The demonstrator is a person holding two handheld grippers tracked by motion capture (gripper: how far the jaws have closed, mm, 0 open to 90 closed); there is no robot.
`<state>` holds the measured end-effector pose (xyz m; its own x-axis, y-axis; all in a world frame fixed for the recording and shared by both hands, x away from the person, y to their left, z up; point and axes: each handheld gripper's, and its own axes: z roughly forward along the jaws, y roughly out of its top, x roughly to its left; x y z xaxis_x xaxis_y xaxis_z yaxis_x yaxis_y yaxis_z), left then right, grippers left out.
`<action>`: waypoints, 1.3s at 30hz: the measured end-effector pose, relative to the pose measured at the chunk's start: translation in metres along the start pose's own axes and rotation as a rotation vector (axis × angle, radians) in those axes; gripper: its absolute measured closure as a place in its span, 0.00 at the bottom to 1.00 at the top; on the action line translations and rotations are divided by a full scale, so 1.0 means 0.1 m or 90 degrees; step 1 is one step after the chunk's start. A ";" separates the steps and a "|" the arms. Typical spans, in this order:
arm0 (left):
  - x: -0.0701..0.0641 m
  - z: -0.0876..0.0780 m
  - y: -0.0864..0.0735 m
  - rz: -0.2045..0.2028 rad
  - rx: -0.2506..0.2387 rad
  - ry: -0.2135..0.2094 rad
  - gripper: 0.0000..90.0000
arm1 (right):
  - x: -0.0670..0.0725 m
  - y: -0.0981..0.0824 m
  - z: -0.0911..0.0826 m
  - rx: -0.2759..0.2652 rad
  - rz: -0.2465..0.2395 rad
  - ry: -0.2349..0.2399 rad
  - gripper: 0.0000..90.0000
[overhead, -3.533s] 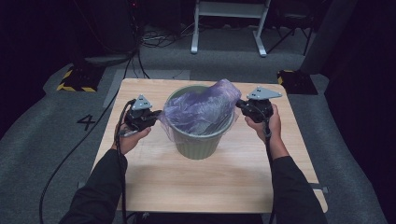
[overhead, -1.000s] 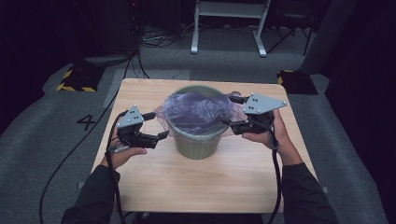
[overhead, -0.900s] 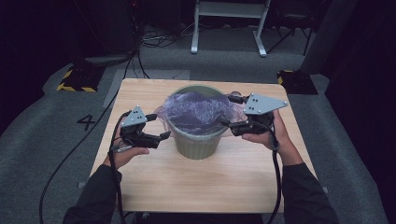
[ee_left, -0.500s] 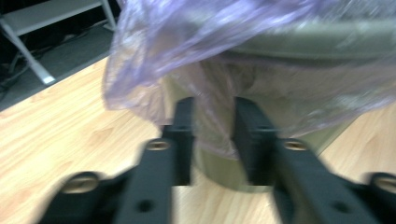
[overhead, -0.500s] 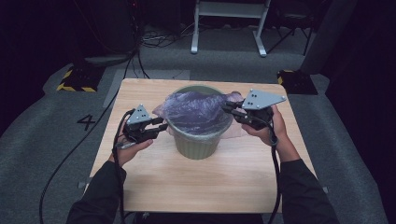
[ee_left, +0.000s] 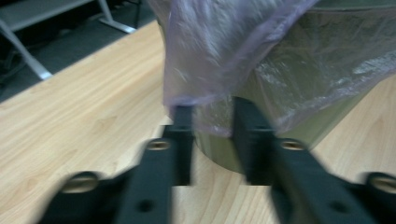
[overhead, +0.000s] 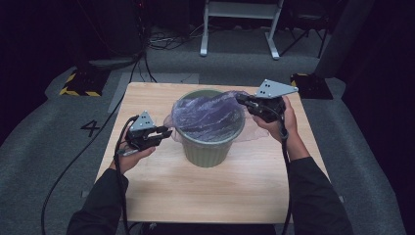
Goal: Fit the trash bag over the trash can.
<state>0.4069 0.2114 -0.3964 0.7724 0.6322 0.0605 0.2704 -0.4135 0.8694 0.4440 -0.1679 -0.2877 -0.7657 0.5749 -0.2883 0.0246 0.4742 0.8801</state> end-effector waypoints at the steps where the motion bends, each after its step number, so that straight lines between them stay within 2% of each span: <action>1: -0.02 -0.02 -0.01 0.000 -0.010 -0.007 0.61 | 0.00 0.00 0.01 -0.001 0.000 0.002 0.99; 5: -0.09 -0.08 -0.04 -0.014 -0.041 -0.045 0.38 | 0.02 0.01 0.02 -0.001 -0.002 0.001 0.99; 7: -0.12 -0.11 -0.04 -0.021 -0.042 -0.042 0.26 | 0.03 0.02 0.02 0.000 -0.005 0.002 0.99; 9: -0.14 -0.15 -0.02 -0.024 -0.054 -0.036 0.20 | 0.05 0.03 0.02 -0.001 -0.009 0.002 0.99; 11: -0.14 -0.17 0.01 -0.034 -0.067 -0.020 0.18 | 0.06 0.04 0.02 0.000 -0.013 0.004 0.99; 16: 0.02 -0.12 0.08 -0.091 -0.087 -0.027 0.17 | 0.05 0.03 0.02 -0.007 -0.009 0.004 0.99; 18: 0.08 -0.06 0.11 -0.096 -0.069 -0.029 0.17 | 0.05 0.03 0.02 -0.008 -0.010 0.006 0.99; 19: 0.10 -0.01 0.12 -0.095 -0.050 -0.014 0.17 | 0.05 0.03 0.02 -0.008 -0.010 0.009 0.99; 20: 0.12 0.02 0.13 -0.092 -0.036 0.010 0.19 | 0.04 0.04 0.02 -0.009 -0.012 0.016 0.99; 21: 0.14 0.05 0.14 -0.090 -0.028 0.022 0.20 | 0.04 0.04 0.03 -0.006 -0.013 0.018 0.99; 22: 0.16 0.06 0.15 -0.085 -0.029 0.020 0.27 | 0.02 0.04 0.04 -0.003 -0.016 0.020 0.99; 23: 0.18 0.07 0.16 -0.077 -0.033 0.036 0.42 | 0.01 0.04 0.05 0.000 -0.013 0.021 0.99; 24: 0.20 0.07 0.16 -0.077 -0.035 0.034 0.48 | -0.02 0.03 0.07 0.003 -0.011 0.021 0.99; 25: 0.22 0.07 0.17 -0.073 -0.038 0.016 0.54 | -0.03 0.03 0.08 0.005 -0.010 0.021 0.99; 26: 0.24 0.06 0.18 -0.066 -0.041 0.012 0.64 | -0.05 0.02 0.10 0.008 -0.004 0.019 0.99; 27: 0.25 0.06 0.20 -0.060 -0.041 0.021 0.69 | -0.08 0.01 0.11 0.010 0.001 0.019 0.99; 29: 0.28 0.04 0.22 -0.054 -0.053 0.014 0.85 | -0.13 -0.01 0.15 0.013 0.010 0.015 0.99; 31: 0.30 0.04 0.24 -0.048 -0.057 0.022 0.98 | -0.17 -0.03 0.17 0.013 0.017 0.009 0.99; 36: 0.39 0.06 0.32 -0.058 -0.060 0.019 1.00 | -0.31 -0.11 0.29 0.029 0.049 -0.005 0.95; 39: 0.41 0.12 0.36 -0.050 -0.042 0.022 1.00 | -0.42 -0.18 0.36 0.035 0.077 -0.010 0.93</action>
<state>0.4548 0.2148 -0.3689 0.7299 0.6835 0.0065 0.2900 -0.3183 0.9026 0.4984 -0.1764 -0.3047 -0.7444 0.6409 -0.1876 0.1516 0.4358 0.8872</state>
